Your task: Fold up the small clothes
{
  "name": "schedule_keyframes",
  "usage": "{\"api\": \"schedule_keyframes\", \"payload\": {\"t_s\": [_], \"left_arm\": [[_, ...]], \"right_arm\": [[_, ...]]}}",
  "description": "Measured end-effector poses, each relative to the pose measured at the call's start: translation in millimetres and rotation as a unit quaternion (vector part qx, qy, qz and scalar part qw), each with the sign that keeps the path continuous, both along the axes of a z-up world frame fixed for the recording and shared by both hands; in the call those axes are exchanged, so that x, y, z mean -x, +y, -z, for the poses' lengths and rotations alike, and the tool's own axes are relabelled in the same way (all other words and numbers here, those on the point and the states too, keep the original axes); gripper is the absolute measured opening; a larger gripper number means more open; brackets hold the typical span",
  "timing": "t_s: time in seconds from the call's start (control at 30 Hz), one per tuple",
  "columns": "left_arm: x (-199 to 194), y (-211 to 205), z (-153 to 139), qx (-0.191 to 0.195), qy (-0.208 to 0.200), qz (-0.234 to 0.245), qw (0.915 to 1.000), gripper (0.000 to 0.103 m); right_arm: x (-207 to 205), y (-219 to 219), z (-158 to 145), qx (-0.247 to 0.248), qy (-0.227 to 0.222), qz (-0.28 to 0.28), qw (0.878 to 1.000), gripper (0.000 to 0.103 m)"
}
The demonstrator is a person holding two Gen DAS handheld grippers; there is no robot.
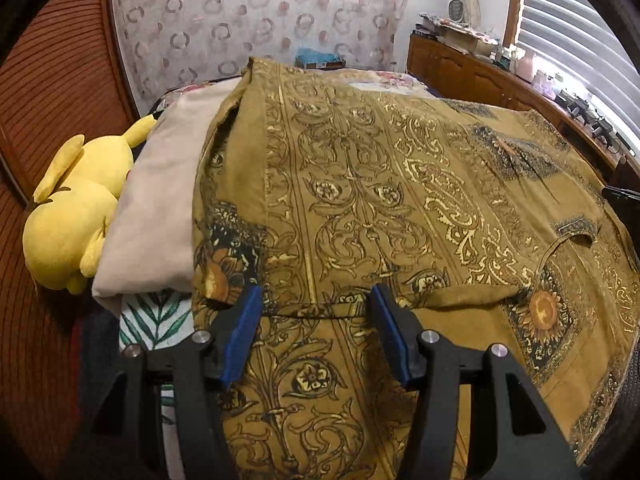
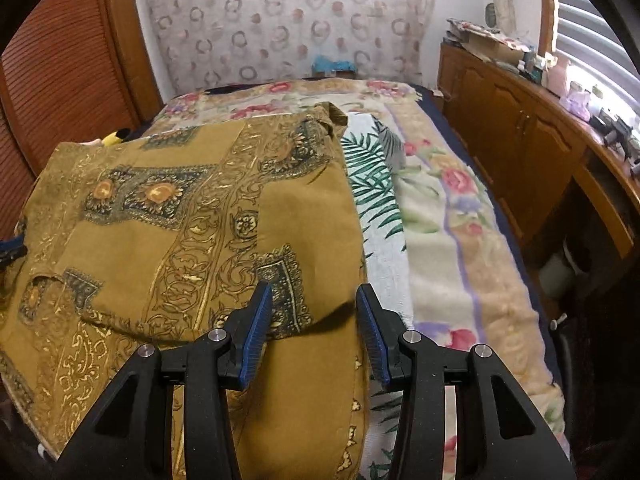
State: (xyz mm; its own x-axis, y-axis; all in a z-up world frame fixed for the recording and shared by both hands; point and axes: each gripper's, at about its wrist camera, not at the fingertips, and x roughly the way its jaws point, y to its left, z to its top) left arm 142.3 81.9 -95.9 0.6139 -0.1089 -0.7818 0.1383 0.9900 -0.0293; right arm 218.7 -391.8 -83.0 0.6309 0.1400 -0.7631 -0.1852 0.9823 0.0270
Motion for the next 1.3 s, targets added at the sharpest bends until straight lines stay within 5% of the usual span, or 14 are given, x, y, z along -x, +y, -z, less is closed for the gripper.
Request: {"api": "schedule_keyframes", "payload": {"t_s": [0.57, 0.8, 1.07, 1.3], "left_arm": [[3, 0, 2, -0.001, -0.006, 0.007, 1.0, 0.064], [24, 28, -21, 0.046, -0.047, -0.036, 0.9972, 0.064], [22, 42, -21, 0.049, -0.041, -0.041, 0.9971, 0.04], [9, 34, -15, 0.02, -0.037, -0.044, 0.9982, 0.03]], "right_arm": [[-6, 7, 16, -0.002, -0.006, 0.004, 1.0, 0.045], [-7, 12, 17, 0.009, -0.007, 0.004, 1.0, 0.045], [-7, 12, 18, 0.01, -0.007, 0.004, 1.0, 0.045], [-6, 12, 18, 0.015, -0.009, 0.004, 1.0, 0.045]]}}
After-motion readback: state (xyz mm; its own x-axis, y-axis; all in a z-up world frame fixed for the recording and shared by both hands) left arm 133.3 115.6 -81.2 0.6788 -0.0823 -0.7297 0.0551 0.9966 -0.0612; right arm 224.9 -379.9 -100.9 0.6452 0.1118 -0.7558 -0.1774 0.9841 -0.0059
